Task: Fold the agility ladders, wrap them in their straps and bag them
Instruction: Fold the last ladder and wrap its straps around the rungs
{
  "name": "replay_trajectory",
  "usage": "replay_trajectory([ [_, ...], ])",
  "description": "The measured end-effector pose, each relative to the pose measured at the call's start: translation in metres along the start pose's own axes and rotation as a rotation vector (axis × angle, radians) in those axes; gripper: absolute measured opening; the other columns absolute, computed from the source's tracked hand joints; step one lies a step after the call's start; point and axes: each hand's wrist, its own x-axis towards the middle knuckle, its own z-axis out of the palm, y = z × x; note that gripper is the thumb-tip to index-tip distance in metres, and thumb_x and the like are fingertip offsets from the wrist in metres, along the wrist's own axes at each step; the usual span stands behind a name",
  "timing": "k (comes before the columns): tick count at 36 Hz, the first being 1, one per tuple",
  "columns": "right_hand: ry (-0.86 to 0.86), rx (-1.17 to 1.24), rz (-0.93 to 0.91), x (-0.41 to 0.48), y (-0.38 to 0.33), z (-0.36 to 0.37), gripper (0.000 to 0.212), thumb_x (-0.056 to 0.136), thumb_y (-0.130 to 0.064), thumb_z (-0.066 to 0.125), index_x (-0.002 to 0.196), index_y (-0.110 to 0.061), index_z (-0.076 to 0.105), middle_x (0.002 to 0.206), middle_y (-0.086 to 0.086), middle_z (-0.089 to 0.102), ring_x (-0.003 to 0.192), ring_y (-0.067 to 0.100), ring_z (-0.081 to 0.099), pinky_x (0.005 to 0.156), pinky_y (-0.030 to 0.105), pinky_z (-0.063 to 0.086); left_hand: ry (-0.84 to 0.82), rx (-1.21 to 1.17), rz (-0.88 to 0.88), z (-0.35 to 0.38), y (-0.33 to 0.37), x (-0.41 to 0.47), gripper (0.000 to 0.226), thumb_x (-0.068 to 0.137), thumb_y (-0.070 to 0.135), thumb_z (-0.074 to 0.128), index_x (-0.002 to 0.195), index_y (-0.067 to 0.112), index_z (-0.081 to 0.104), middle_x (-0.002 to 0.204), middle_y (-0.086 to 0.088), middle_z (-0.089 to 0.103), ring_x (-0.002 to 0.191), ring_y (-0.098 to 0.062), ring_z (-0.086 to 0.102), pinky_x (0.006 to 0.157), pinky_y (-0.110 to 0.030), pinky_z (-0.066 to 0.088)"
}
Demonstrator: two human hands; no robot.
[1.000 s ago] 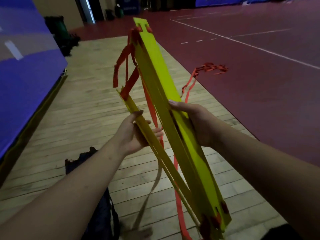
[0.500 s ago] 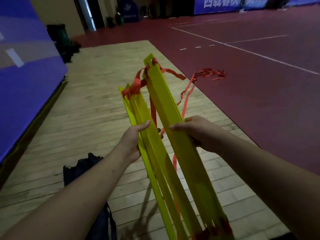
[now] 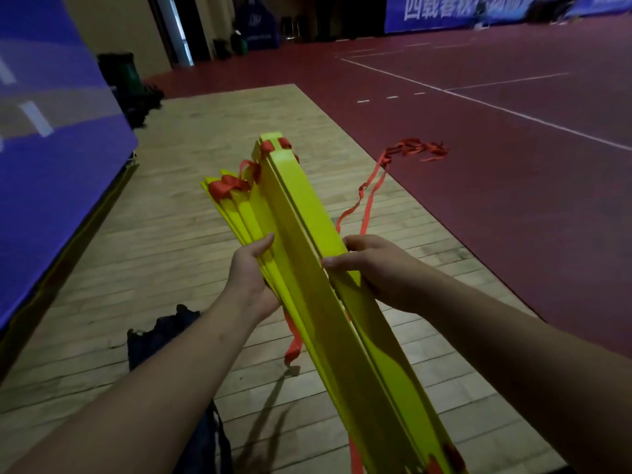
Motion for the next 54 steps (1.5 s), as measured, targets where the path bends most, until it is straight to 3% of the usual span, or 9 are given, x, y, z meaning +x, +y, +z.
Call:
replay_trajectory([
  [7, 0.155, -0.225, -0.013, 0.007, 0.011, 0.011, 0.029, 0.092, -0.020, 0.072, 0.113, -0.003, 0.062, 0.117, 0.026, 0.066, 0.107, 0.044, 0.066, 0.086, 0.056, 0.055, 0.019, 0.001, 0.049, 0.000, 0.002, -0.003, 0.029, 0.096, 0.023, 0.048, 0.105, 0.008, 0.071, 0.101, -0.020, 0.075, 0.092, -0.041, 0.070, 0.081, -0.053, 0.052],
  [11, 0.147, -0.264, -0.039, 0.008, 0.016, 0.017, 0.030, 0.092, -0.020, 0.072, 0.114, -0.004, 0.061, 0.114, 0.026, 0.067, 0.106, 0.044, 0.067, 0.092, 0.065, 0.052, 0.024, 0.014, 0.056, 0.001, 0.001, -0.004, 0.030, 0.096, 0.030, 0.050, 0.099, 0.010, 0.072, 0.092, -0.018, 0.076, 0.077, -0.038, 0.074, 0.078, -0.051, 0.053],
  [16, 0.060, -0.211, -0.083, 0.008, 0.018, 0.023, 0.031, 0.095, -0.016, 0.069, 0.124, -0.014, 0.061, 0.109, 0.011, 0.071, 0.097, 0.028, 0.073, 0.091, 0.052, 0.059, 0.023, 0.050, 0.058, 0.004, 0.001, -0.004, 0.032, 0.098, 0.029, 0.048, 0.096, 0.007, 0.071, 0.083, -0.017, 0.075, 0.070, -0.034, 0.074, 0.072, -0.045, 0.054],
  [24, 0.119, -0.222, -0.083, 0.008, 0.022, 0.026, 0.022, 0.094, -0.012, 0.069, 0.116, -0.008, 0.063, 0.098, 0.014, 0.071, 0.089, 0.031, 0.073, 0.085, 0.052, 0.061, -0.035, 0.198, 0.113, 0.008, 0.000, -0.005, 0.037, 0.093, 0.037, 0.064, 0.109, 0.004, 0.069, 0.094, -0.016, 0.073, 0.084, -0.032, 0.073, 0.079, -0.050, 0.060],
  [31, 0.184, -0.590, -0.249, 0.008, 0.025, 0.035, 0.020, 0.099, -0.019, 0.060, 0.118, -0.013, 0.055, 0.096, 0.007, 0.065, 0.083, 0.022, 0.066, 0.077, 0.045, 0.059, 0.038, 0.082, 0.075, 0.000, 0.000, -0.003, 0.026, 0.094, 0.032, 0.060, 0.076, 0.014, 0.057, 0.069, -0.004, 0.056, 0.063, -0.019, 0.063, 0.070, -0.035, 0.053],
  [36, 0.072, -0.827, -0.260, 0.013, 0.034, 0.046, 0.024, 0.105, -0.016, 0.041, 0.129, -0.012, 0.035, 0.091, 0.008, 0.057, 0.074, 0.017, 0.058, 0.062, 0.029, 0.046, -0.020, -0.026, 0.125, 0.009, 0.000, -0.007, 0.032, 0.094, 0.043, 0.060, 0.088, 0.012, 0.061, 0.073, -0.009, 0.061, 0.076, -0.029, 0.072, 0.071, -0.041, 0.059],
  [42, 0.064, -0.850, -0.233, 0.018, 0.046, 0.059, 0.044, 0.107, -0.049, 0.029, 0.134, -0.015, 0.035, 0.108, 0.016, 0.055, 0.093, 0.029, 0.060, 0.077, 0.042, 0.052, 0.054, -0.085, 0.128, 0.009, -0.003, -0.008, 0.049, 0.082, 0.055, 0.069, 0.107, 0.014, 0.057, 0.076, -0.005, 0.056, 0.069, -0.021, 0.066, 0.068, -0.033, 0.057],
  [47, 0.088, -0.787, -0.094, 0.019, 0.047, 0.060, 0.065, 0.094, -0.068, 0.045, 0.134, -0.017, 0.039, 0.123, 0.008, 0.046, 0.101, 0.022, 0.059, 0.080, 0.036, 0.055, 0.119, -0.122, 0.115, 0.000, -0.003, -0.003, 0.059, 0.071, 0.070, 0.071, 0.084, 0.014, 0.058, 0.069, -0.001, 0.055, 0.061, -0.017, 0.060, 0.069, -0.033, 0.053],
  [54, -0.103, -0.771, -0.018, 0.019, 0.042, 0.038, 0.019, 0.094, -0.019, 0.067, 0.101, -0.015, 0.051, 0.085, 0.005, 0.059, 0.076, 0.019, 0.066, 0.073, 0.031, 0.059, 0.093, -0.160, 0.103, -0.004, 0.015, 0.001, 0.040, 0.086, 0.050, 0.069, 0.097, 0.013, 0.058, 0.080, -0.006, 0.059, 0.086, -0.028, 0.068, 0.088, -0.039, 0.054],
])
